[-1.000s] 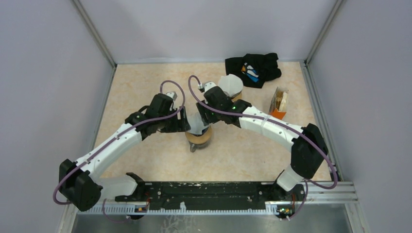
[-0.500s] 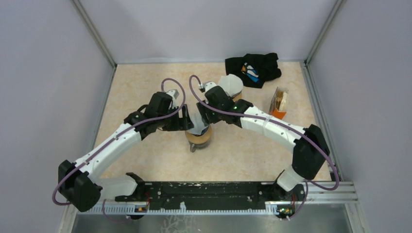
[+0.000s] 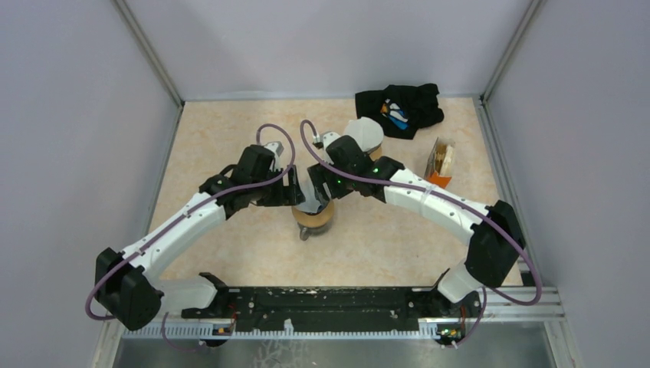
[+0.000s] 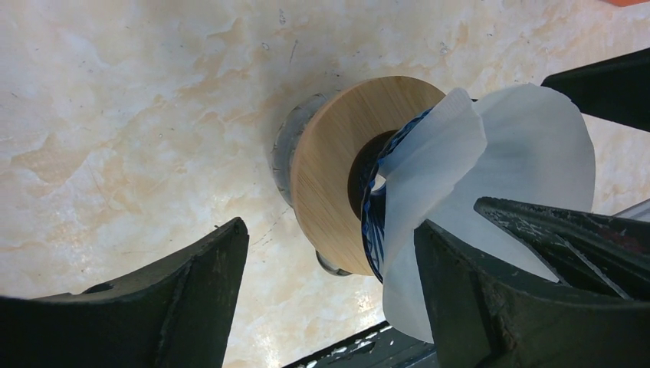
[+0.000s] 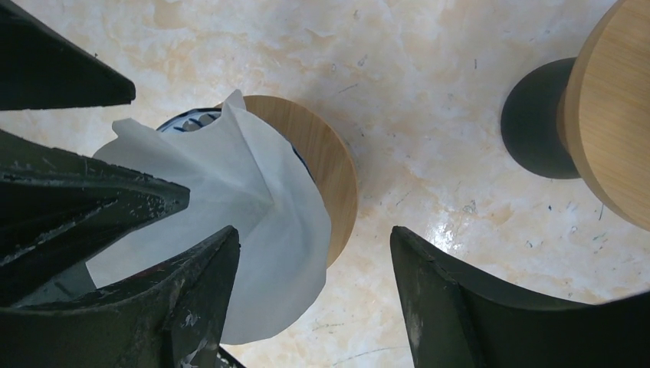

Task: Place the coffee filter in the dripper
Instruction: Adjust the coffee filter in the coffee dripper.

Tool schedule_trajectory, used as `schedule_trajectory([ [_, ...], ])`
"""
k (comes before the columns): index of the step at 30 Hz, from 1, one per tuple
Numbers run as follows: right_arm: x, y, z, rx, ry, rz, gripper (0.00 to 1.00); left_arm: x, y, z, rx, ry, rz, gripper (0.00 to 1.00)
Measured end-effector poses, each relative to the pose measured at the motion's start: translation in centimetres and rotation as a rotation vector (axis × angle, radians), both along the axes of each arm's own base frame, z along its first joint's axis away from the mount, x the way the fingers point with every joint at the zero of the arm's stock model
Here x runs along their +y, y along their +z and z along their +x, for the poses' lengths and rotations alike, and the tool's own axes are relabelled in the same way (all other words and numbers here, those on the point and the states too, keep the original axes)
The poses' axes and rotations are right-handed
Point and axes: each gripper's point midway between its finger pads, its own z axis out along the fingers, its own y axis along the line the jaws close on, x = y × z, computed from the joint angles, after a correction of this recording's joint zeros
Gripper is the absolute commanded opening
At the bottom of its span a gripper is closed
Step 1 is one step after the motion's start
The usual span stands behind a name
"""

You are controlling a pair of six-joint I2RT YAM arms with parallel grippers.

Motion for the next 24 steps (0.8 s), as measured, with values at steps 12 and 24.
schedule_trajectory([
  [12, -0.7, -0.9, -1.1, 0.04, 0.038, -0.045, 0.74, 0.6, -1.1, 0.3, 0.015, 0.013, 0.048, 0.83],
  [24, -1.3, -1.2, -1.3, 0.041, 0.043, -0.076, 0.74, 1.2, -1.9, 0.1, 0.037, 0.026, 0.086, 0.83],
])
